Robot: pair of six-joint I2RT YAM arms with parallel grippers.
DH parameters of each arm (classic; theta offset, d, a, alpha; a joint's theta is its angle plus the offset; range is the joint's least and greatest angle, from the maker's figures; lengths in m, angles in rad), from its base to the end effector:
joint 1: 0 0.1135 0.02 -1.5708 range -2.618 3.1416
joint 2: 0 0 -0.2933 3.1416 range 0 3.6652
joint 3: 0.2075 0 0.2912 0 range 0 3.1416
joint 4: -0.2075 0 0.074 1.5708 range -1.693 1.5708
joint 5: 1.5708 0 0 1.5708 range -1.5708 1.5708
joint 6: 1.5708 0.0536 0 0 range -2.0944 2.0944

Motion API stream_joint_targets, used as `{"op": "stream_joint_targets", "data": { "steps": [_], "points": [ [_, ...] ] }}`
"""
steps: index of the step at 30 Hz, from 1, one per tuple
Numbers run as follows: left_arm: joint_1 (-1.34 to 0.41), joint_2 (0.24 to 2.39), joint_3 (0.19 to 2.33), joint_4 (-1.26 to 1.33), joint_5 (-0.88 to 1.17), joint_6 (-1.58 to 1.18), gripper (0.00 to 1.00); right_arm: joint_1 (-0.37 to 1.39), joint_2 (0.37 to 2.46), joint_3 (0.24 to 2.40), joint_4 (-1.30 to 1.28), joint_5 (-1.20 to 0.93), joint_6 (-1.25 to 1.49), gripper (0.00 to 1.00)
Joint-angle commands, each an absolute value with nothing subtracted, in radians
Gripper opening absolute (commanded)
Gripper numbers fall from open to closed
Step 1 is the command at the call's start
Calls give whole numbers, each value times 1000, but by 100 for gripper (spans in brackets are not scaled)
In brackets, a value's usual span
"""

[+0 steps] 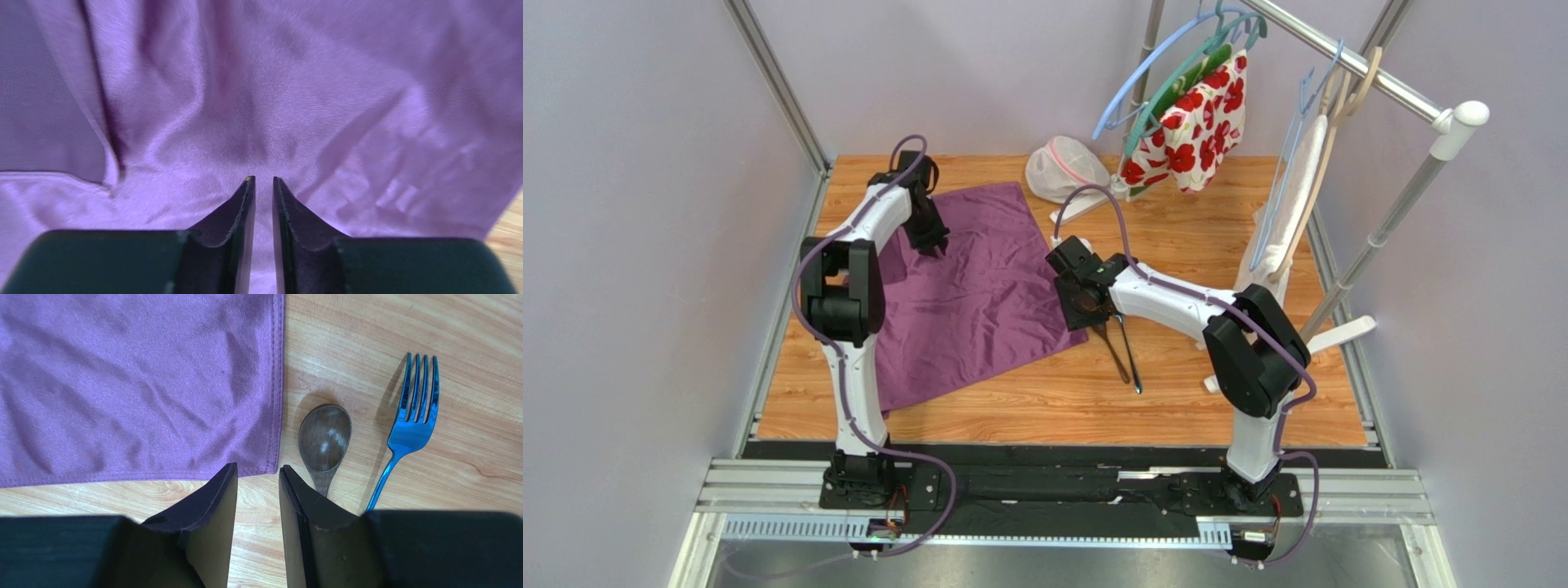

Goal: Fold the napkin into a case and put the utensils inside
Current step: Flatten out the crumpled napkin at the center of the board.

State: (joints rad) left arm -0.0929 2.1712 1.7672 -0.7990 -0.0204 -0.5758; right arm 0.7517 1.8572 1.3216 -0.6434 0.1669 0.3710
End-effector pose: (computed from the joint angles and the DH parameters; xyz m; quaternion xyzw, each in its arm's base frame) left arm 0.5151 -0.0469 0.1796 -0.2369 0.9541 -0.0505 0.1760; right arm 0.3180 0.2851 0.1838 -0.1690 0.9629 0.0340 0.2077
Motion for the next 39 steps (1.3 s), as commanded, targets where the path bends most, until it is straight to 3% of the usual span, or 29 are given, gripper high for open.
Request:
{"op": "stream_joint_targets", "data": {
  "steps": [1, 3, 7, 12, 22, 27, 31, 35, 39],
  "points": [
    [-95, 1983, 1761, -885, -72, -534, 31, 750, 1850, 1312, -583, 186, 405, 34],
    [-100, 1877, 1613, -874, -84, -563, 36, 752, 1850, 1301, -574, 181, 413, 33],
    [-101, 1654, 1324, -792, -8, -638, 35, 756, 1856, 1281, -568, 172, 422, 30],
    [-101, 1730, 1249, -733, 12, -678, 28, 756, 1856, 1250, -549, 172, 429, 31],
    [-109, 2115, 1590, -761, -55, -641, 26, 758, 1838, 1230, -531, 181, 423, 39],
    [-107, 2273, 1909, -914, -37, -577, 23, 755, 1845, 1264, -538, 182, 416, 45],
    [-109, 2127, 1814, -901, -135, -566, 26, 753, 1867, 1307, -555, 192, 402, 46],
    [-107, 1874, 1496, -856, -215, -621, 31, 736, 1896, 1370, -568, 186, 394, 47],
    [-100, 1610, 1278, -827, -121, -658, 29, 687, 1937, 1387, -554, 134, 411, 40]
  ]
}}
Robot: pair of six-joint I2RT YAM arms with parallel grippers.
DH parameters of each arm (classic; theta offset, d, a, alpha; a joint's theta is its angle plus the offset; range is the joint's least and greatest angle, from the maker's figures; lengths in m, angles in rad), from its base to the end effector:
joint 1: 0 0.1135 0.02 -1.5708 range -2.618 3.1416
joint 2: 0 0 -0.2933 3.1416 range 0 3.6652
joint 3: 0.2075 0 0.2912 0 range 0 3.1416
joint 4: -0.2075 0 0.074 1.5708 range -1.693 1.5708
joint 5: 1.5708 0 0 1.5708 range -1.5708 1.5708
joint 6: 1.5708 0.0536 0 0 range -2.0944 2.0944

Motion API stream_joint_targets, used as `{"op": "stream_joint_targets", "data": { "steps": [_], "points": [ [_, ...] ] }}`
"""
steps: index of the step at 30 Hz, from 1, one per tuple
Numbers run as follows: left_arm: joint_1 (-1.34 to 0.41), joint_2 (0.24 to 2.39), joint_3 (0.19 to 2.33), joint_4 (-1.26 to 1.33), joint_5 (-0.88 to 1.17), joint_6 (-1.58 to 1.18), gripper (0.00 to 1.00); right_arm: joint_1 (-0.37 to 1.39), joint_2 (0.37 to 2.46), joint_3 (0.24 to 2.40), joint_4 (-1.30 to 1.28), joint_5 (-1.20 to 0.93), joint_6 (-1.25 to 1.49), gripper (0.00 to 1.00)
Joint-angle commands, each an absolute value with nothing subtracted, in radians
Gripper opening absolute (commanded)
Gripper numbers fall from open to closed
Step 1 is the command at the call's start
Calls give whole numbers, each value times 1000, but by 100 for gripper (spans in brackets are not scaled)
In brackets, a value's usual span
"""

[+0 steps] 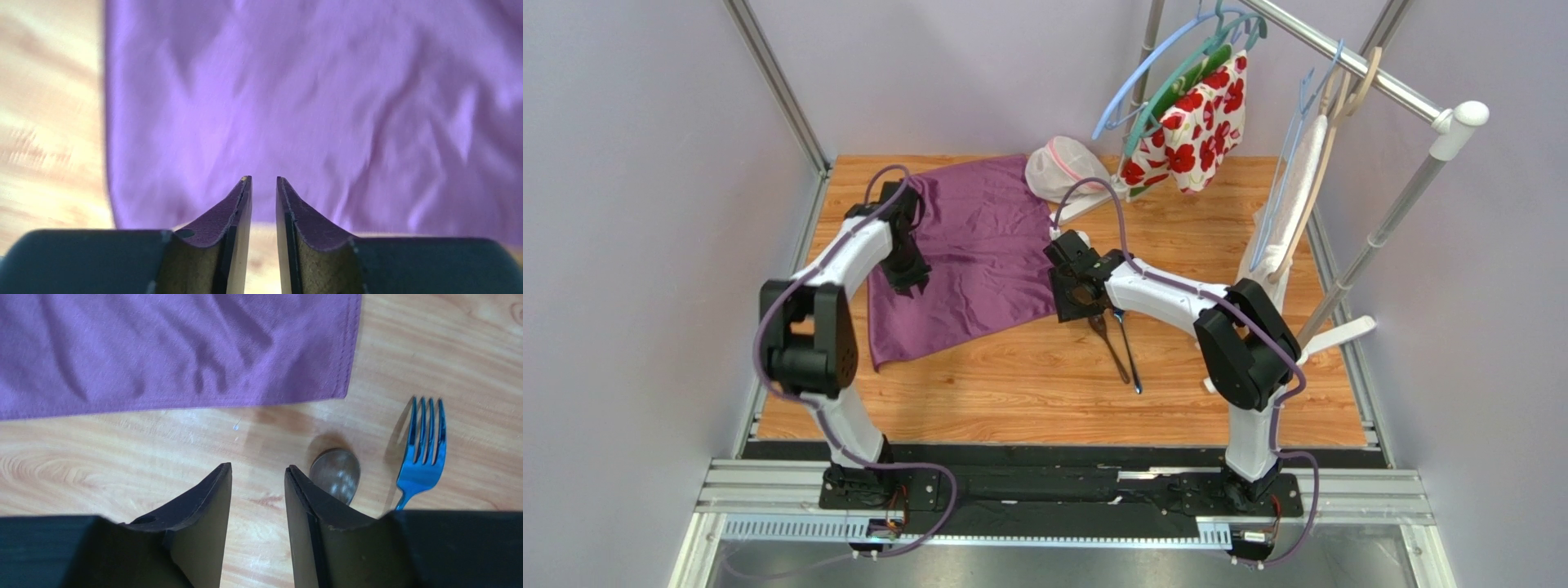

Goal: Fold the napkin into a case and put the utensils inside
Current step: Flatten out the crumpled napkin at the center of the board, then pick up the crumpled napkin from the center of the board.

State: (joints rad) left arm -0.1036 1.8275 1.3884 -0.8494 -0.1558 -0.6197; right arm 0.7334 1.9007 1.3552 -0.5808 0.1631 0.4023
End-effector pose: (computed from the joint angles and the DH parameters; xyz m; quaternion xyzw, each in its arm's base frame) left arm 0.4119 -0.0345 0.2084 -0.2625 0.9516 0.0224 0.1584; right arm 0.3359 0.2909 0.1799 -0.1425 0.9618 0.0512 0.2279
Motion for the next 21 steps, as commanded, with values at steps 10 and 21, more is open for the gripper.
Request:
{"op": "stream_joint_targets", "data": {
  "steps": [10, 21],
  "points": [
    [59, 1448, 1098, -781, 72, -683, 28, 627, 1976, 1370, -538, 190, 399, 39],
    [149, 1434, 1117, -784, 52, -641, 29, 603, 1986, 1439, -519, 172, 400, 41]
  ]
}}
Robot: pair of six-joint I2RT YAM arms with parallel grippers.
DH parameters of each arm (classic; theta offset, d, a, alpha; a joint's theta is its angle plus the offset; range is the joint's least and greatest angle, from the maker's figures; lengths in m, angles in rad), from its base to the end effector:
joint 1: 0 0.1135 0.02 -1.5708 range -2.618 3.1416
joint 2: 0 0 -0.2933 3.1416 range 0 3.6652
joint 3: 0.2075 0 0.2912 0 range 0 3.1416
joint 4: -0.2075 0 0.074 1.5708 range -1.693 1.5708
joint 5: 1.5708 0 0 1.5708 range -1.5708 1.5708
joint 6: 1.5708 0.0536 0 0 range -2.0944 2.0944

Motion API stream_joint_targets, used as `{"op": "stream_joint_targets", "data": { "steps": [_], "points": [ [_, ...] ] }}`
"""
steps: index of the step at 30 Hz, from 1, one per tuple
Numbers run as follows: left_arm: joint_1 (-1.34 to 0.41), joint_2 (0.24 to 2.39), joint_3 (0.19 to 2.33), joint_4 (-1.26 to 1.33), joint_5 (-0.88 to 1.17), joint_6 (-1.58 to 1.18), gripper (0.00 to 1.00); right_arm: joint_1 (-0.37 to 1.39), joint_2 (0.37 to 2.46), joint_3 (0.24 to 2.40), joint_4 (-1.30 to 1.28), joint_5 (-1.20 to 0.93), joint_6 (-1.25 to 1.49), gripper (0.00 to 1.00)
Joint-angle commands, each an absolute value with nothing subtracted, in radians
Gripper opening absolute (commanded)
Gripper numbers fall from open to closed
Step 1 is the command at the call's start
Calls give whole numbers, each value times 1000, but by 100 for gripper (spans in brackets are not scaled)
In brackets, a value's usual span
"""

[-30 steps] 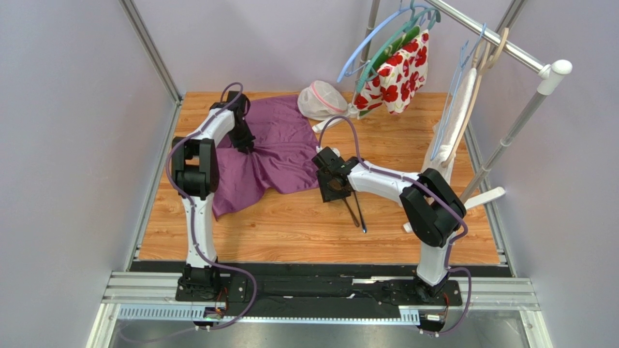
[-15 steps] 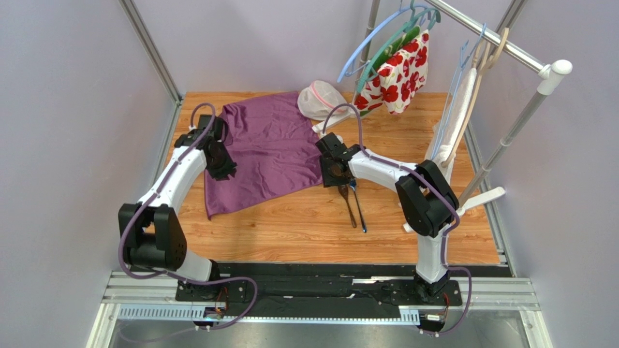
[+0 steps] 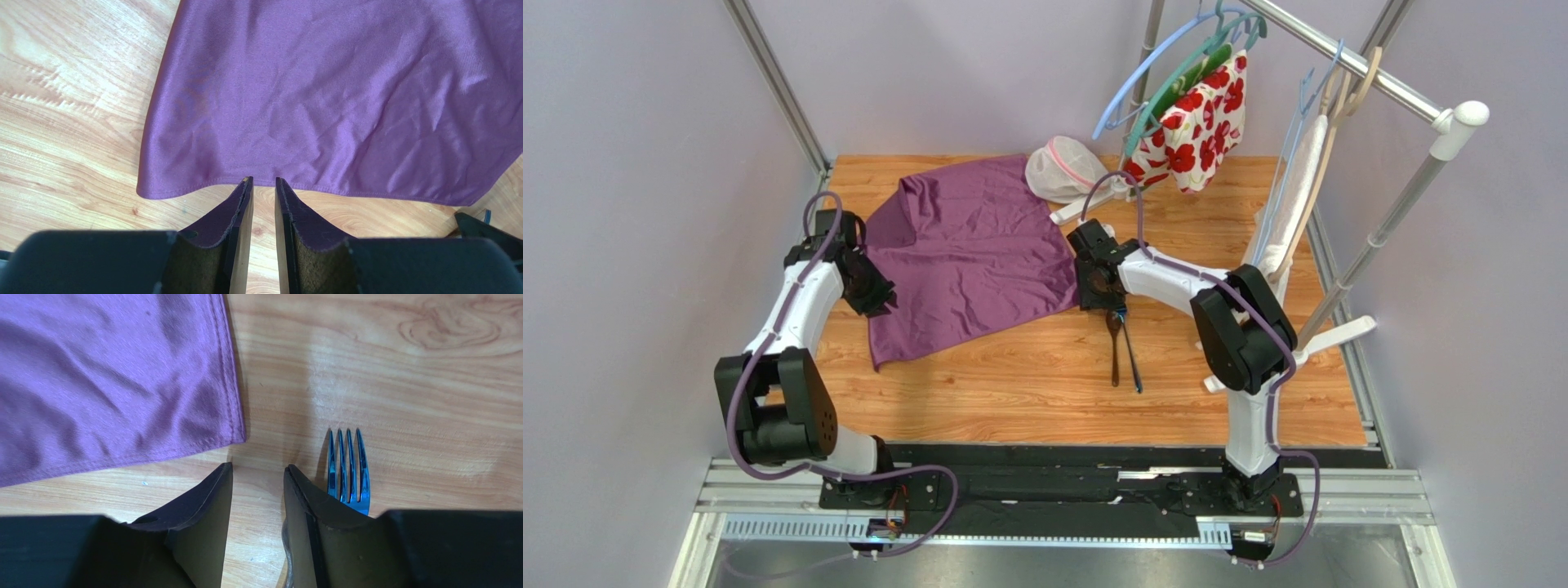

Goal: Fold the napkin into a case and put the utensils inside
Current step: Pick up the crumpled napkin from the center of the board.

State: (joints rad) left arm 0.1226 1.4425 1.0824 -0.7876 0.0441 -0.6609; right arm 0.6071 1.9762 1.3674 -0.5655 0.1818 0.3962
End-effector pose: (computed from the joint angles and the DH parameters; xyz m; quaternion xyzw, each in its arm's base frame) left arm 0.3205 0.0371 0.2438 -0.3689 0.9052 -0.0766 0.1966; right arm 0.3773 0.2503 0.1524 -0.0850 0.9728 0.0163 0.2148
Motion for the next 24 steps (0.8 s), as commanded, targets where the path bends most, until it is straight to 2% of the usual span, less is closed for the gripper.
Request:
{"op": "stream_joint_targets", "data": {
  "steps": [1, 6, 8, 15, 18, 19, 20, 24],
  "points": [
    [158, 1434, 1111, -782, 57, -640, 29, 601, 2008, 1456, -522, 170, 402, 41],
    [183, 1407, 1082, -764, 90, -637, 31, 604, 2075, 1554, -546, 172, 397, 42],
    [183, 1405, 1071, -764, 112, -640, 36, 606, 2089, 1554, -538, 169, 399, 42],
    [181, 1407, 1057, -824, 138, -702, 40, 646, 2132, 1560, -592, 334, 383, 38],
    [183, 1399, 1051, -854, 129, -729, 41, 653, 2137, 1548, -578, 324, 393, 22],
    [181, 1397, 1048, -857, 130, -733, 41, 655, 2140, 1554, -581, 330, 396, 9],
    [181, 1390, 1043, -857, 130, -735, 41, 657, 2140, 1577, -583, 336, 396, 1],
    [181, 1378, 1008, -838, 118, -723, 40, 676, 2096, 1655, -581, 339, 377, 0]
  ]
}}
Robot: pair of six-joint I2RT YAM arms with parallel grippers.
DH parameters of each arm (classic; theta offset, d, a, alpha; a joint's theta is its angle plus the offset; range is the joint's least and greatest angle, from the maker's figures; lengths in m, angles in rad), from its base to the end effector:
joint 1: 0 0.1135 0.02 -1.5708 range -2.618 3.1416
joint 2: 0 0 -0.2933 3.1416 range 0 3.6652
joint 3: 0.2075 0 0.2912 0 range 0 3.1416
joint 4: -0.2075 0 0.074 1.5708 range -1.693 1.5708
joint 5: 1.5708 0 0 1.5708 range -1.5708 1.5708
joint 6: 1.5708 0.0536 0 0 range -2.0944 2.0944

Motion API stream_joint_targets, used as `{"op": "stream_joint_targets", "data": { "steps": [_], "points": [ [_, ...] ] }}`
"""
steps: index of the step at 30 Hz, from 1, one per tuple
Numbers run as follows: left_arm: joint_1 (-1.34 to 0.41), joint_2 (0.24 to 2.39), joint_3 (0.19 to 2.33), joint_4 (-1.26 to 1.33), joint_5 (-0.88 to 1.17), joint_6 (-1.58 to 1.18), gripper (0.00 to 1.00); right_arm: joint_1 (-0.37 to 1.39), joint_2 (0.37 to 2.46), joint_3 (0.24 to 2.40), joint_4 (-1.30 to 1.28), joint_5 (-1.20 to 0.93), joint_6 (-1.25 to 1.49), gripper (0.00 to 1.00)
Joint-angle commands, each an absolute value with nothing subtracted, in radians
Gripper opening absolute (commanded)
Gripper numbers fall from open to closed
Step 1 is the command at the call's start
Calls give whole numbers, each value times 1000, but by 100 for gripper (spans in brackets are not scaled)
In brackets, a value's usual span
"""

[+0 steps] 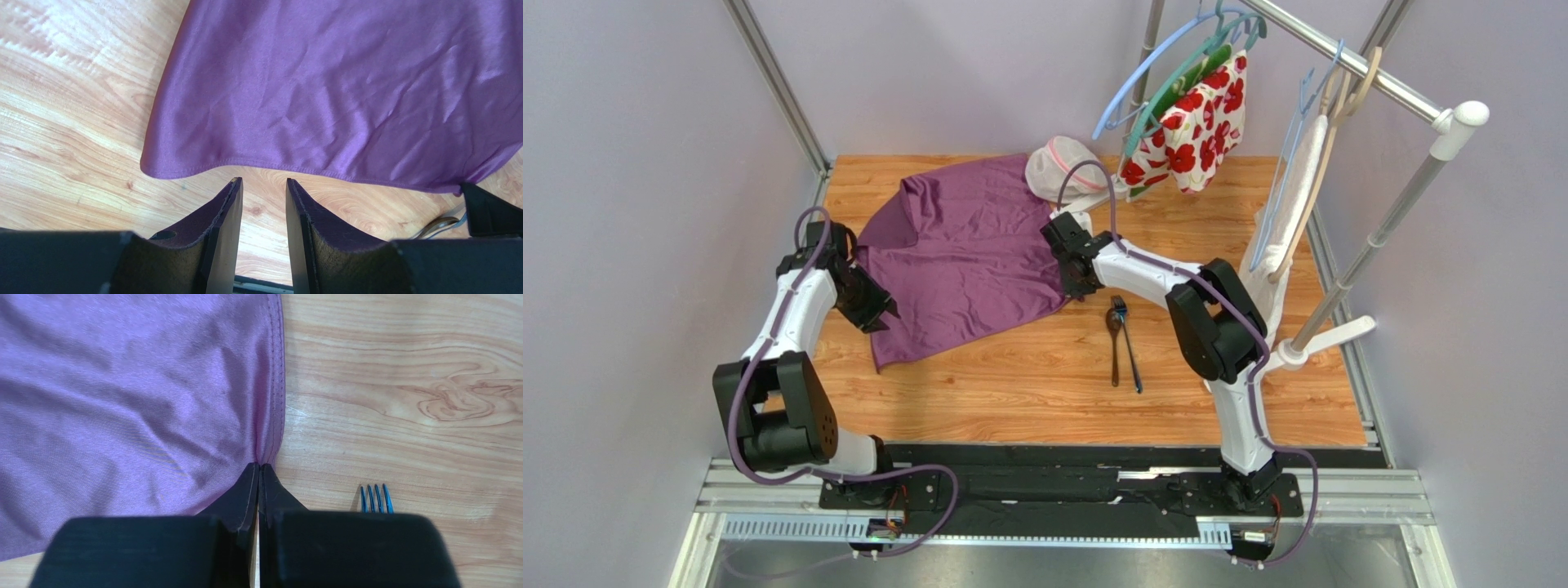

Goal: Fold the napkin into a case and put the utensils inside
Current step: Pick up the crumpled napkin from the center of the board.

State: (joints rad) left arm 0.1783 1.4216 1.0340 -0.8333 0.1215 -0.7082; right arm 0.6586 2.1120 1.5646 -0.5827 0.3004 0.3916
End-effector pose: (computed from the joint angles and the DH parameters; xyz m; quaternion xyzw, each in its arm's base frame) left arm 0.3028 0.0480 0.2319 -0.4120 0.8925 -0.1032 0.1520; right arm 0.4044 0.2929 0.1546 -0.0960 0.9606 -0.0180 0.2602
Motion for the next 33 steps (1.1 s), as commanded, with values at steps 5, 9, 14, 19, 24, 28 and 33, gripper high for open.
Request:
{"op": "stream_joint_targets", "data": {
  "steps": [5, 9, 14, 19, 24, 28, 33],
  "points": [
    [183, 1333, 982, -784, 135, -698, 36, 722, 2008, 1822, -615, 324, 365, 0],
    [181, 1315, 980, -790, 144, -696, 37, 732, 1939, 1868, -620, 434, 364, 0],
    [181, 1333, 963, -792, 172, -677, 37, 687, 1881, 1781, -621, 526, 330, 0],
    [158, 1409, 946, -788, 204, -678, 34, 669, 1838, 1657, -585, 558, 319, 0],
    [36, 1494, 962, -831, 147, -732, 31, 669, 1841, 1637, -565, 477, 321, 0],
    [-66, 1500, 925, -842, 105, -791, 27, 669, 1841, 1628, -560, 465, 321, 0],
    [-149, 1407, 836, -873, -30, -931, 32, 669, 1833, 1614, -554, 445, 324, 0]
  ]
}}
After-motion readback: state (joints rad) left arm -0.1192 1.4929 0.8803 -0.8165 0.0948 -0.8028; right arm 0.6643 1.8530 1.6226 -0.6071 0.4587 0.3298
